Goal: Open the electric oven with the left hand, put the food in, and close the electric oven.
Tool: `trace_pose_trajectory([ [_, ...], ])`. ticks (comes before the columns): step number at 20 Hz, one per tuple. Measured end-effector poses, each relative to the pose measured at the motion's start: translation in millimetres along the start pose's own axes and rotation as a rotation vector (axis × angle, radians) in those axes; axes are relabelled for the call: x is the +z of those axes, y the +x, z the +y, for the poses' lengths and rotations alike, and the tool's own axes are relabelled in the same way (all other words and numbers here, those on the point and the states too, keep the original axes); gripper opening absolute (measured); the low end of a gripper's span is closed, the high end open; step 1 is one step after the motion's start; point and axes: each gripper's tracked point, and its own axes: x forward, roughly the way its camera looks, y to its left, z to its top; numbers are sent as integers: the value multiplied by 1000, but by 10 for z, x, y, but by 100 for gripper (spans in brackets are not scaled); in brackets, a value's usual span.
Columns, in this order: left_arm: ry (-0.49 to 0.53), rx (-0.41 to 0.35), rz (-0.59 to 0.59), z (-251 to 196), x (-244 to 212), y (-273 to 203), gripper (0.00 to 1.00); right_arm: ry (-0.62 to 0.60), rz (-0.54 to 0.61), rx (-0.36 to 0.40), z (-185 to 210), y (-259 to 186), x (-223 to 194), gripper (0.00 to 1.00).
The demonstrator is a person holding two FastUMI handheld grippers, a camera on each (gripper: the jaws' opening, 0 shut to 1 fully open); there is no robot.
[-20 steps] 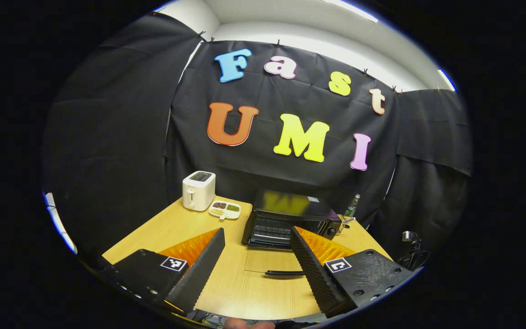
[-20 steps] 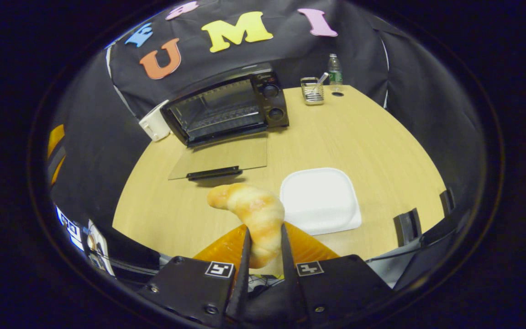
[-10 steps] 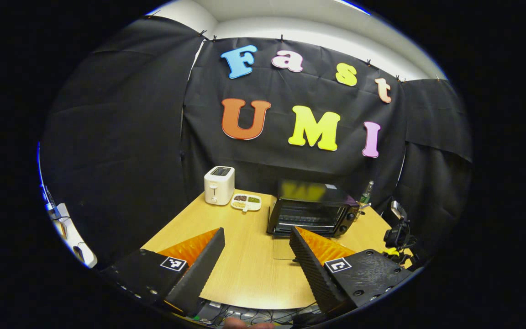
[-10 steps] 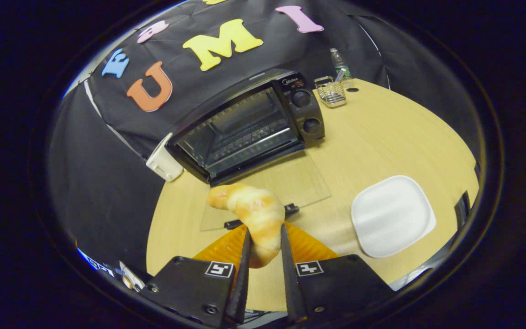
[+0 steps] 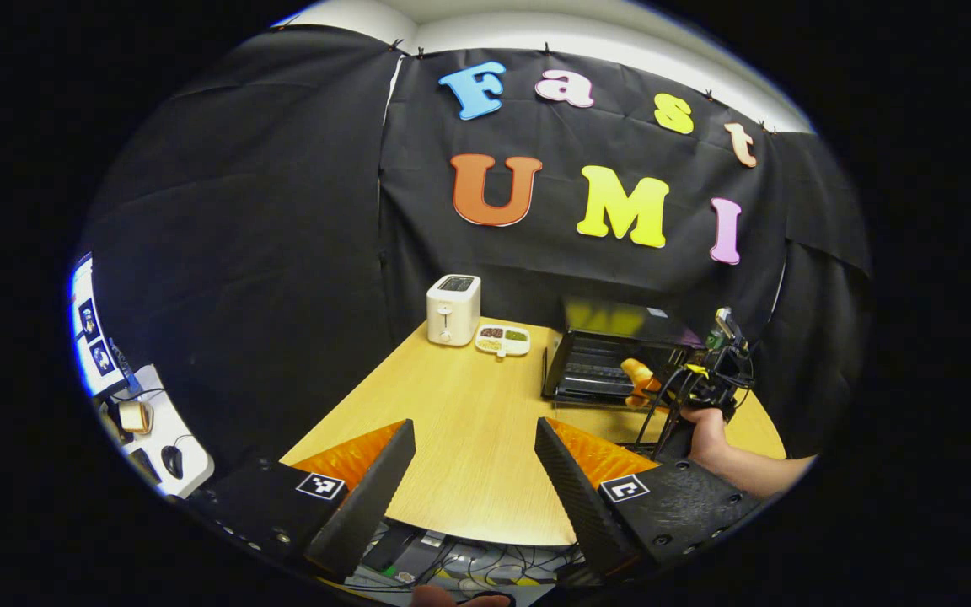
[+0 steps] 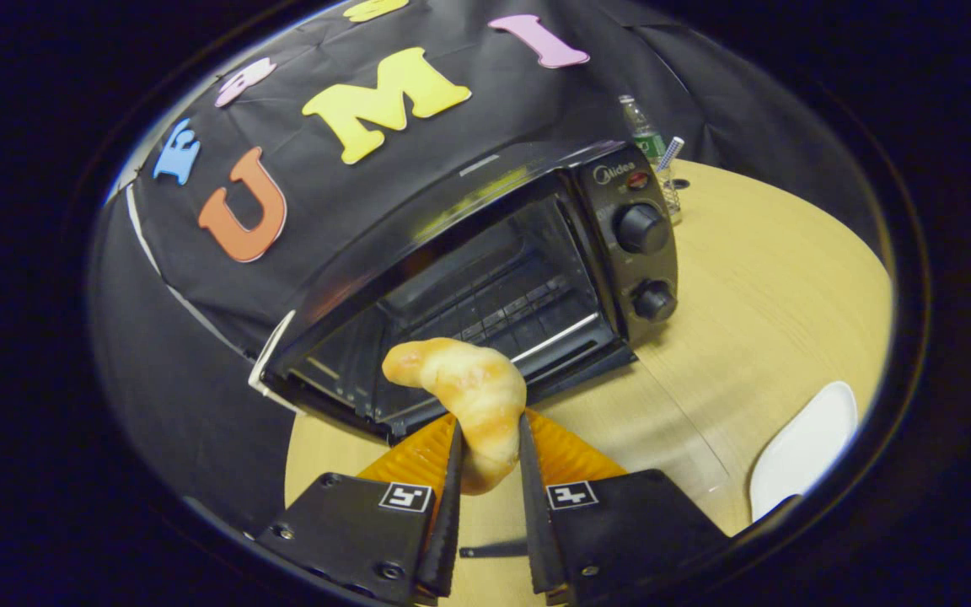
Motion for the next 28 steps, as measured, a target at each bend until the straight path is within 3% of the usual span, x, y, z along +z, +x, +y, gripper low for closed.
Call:
trace_pose_trajectory([
  [8, 29, 102, 61, 275, -191, -141, 95, 46, -101, -13, 155, 608, 314, 34],
  [15, 59, 119, 26, 359, -79, -232, 95, 49, -188, -30, 70, 782, 470, 35],
  [17, 60, 121, 17, 384, -85, -265, 94, 26, -197, -34, 44, 795, 516, 40],
  [21, 44, 123, -2, 400, -60, -318, 94, -3, -199, -40, -2, 737, 536, 64],
  [25, 39, 117, -31, 393, 22, -272, 95, -139, -195, -43, 28, 534, 495, 89],
  [28, 23, 106, -67, 354, 101, -225, 95, -235, -188, -21, 58, 257, 388, 88],
])
